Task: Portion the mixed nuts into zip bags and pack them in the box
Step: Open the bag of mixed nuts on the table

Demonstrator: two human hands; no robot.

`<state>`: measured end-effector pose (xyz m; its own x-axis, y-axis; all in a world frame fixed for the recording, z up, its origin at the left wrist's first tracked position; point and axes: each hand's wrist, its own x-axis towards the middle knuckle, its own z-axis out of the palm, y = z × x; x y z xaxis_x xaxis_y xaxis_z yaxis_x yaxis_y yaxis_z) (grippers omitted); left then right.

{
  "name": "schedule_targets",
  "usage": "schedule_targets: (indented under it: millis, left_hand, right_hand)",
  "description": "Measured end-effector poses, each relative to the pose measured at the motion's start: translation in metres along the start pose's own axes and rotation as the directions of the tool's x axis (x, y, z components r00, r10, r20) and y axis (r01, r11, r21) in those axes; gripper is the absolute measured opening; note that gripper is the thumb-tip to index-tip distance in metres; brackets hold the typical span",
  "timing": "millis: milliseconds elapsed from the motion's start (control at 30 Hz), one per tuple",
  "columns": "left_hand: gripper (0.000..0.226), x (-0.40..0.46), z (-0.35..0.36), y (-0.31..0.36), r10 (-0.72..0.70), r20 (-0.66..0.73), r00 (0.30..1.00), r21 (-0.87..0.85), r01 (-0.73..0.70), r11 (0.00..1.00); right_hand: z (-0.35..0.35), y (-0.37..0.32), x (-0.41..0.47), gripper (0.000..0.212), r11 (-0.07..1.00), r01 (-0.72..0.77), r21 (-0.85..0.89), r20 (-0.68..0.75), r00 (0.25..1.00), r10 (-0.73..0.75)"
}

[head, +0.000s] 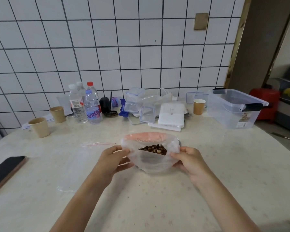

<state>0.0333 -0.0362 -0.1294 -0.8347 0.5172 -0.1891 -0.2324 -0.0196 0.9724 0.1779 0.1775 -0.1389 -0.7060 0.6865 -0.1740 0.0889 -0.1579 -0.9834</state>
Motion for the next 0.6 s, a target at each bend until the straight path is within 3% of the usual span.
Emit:
schedule_targets:
  millis: [67,133,200,300,367,433,533,600]
  left_hand:
    - [0.012,0.0,0.001,0.001,-0.099,0.095,0.991,-0.319,0.124,0.94]
    - [0.015,0.001,0.002,0.003,-0.181,0.157,0.971,-0.533,0.237,0.812]
    - [0.017,0.001,0.003,0.002,-0.189,0.197,0.962,-0.644,0.273,0.715]
    - [0.019,0.0,0.009,-0.003,-0.129,0.233,0.964,-0.731,0.261,0.63]
    - [0.016,0.0,0.011,-0.005,-0.097,0.228,0.969,-0.734,0.236,0.637]
    - [0.013,0.001,0.01,-0.004,-0.087,0.191,0.978,-0.654,0.193,0.731]
    - [0.013,0.004,0.008,-0.007,-0.095,0.047,0.994,-0.38,0.106,0.919]
    - [0.024,0.006,0.004,-0.011,-0.057,-0.025,0.998,-0.211,0.051,0.976]
  right_hand:
    - [0.002,0.006,0.0,0.018,0.955,-0.091,0.281,0.086,0.994,0.069]
    - [0.003,0.01,0.001,0.027,0.825,-0.188,0.532,0.157,0.98,0.122]
    - [0.005,0.014,0.002,0.032,0.689,-0.225,0.689,0.199,0.973,0.12]
    - [0.015,0.018,0.0,0.029,0.578,-0.23,0.783,0.212,0.972,0.099]
    - [0.022,0.019,-0.001,0.021,0.553,-0.243,0.797,0.221,0.969,0.107]
    - [0.025,0.017,-0.001,0.013,0.585,-0.238,0.775,0.223,0.97,0.1]
    - [0.026,0.012,-0.008,0.004,0.787,-0.171,0.592,0.187,0.98,0.072]
    - [0.026,0.014,-0.01,0.026,0.885,-0.101,0.454,0.155,0.987,0.033]
